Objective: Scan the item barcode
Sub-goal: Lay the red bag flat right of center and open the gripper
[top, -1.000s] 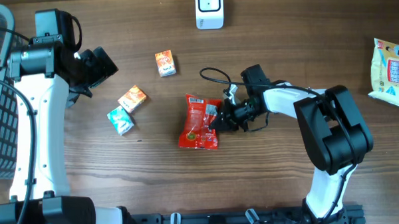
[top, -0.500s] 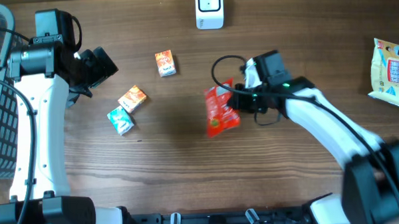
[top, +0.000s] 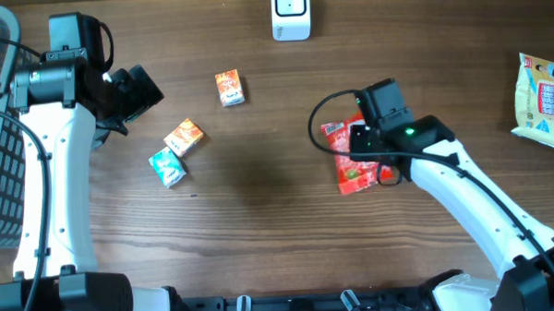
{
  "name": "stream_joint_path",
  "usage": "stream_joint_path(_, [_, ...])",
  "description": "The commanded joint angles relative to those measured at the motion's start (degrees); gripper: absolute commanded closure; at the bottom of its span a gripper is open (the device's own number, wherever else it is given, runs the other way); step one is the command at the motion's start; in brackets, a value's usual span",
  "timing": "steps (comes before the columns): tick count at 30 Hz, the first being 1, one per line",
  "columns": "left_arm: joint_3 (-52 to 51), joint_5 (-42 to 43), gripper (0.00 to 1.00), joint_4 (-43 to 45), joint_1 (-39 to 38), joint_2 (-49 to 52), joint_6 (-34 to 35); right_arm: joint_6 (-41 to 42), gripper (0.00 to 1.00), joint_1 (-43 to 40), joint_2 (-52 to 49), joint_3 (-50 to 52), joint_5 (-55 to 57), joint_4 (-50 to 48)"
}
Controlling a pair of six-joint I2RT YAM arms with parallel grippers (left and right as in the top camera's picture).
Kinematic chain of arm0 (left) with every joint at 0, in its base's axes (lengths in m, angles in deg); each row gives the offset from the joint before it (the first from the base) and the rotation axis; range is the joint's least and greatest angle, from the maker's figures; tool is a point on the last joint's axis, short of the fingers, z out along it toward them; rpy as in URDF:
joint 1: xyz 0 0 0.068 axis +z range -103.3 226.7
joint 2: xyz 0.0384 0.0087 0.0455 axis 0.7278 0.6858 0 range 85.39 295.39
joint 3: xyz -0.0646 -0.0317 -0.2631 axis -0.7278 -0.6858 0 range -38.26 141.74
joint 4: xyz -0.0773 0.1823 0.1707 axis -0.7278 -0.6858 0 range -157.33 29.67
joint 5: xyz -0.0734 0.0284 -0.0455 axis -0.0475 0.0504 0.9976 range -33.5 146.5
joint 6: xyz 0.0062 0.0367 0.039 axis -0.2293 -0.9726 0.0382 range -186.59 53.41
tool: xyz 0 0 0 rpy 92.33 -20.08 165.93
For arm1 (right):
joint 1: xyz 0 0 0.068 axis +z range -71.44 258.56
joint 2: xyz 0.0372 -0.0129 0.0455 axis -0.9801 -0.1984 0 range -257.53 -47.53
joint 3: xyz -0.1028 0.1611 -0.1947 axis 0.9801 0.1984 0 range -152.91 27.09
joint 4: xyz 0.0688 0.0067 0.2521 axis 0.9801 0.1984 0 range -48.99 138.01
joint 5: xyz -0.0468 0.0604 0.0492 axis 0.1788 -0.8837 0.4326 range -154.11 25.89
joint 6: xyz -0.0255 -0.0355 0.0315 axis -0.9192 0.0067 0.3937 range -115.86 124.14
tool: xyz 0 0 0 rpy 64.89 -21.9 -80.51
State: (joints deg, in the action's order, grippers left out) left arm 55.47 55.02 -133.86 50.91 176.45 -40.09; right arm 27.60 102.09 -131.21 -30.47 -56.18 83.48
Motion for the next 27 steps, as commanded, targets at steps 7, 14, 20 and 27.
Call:
stream_joint_path(7, [0.3,-0.6,0.00,0.0,0.2,0.2,0.8,4.5,0.48,9.7,-2.6,-0.2,3.3,0.3])
stream_joint_path(14, [0.3,-0.6,0.00,0.0,0.2,0.2,0.8,0.3,0.00,-2.4,-2.6,-0.4,-6.4,0.0])
stream_joint_path(20, [0.2,-0.6,0.00,0.0,0.2,0.2,0.8,-15.7,0.01,-18.8,-2.6,-0.4,-21.1,0.3])
stream_joint_path(27, [0.3,-0.6,0.00,2.1,0.2,0.2,0.8,-14.7,0.00,-25.3,-2.6,0.0,-21.5,0.8])
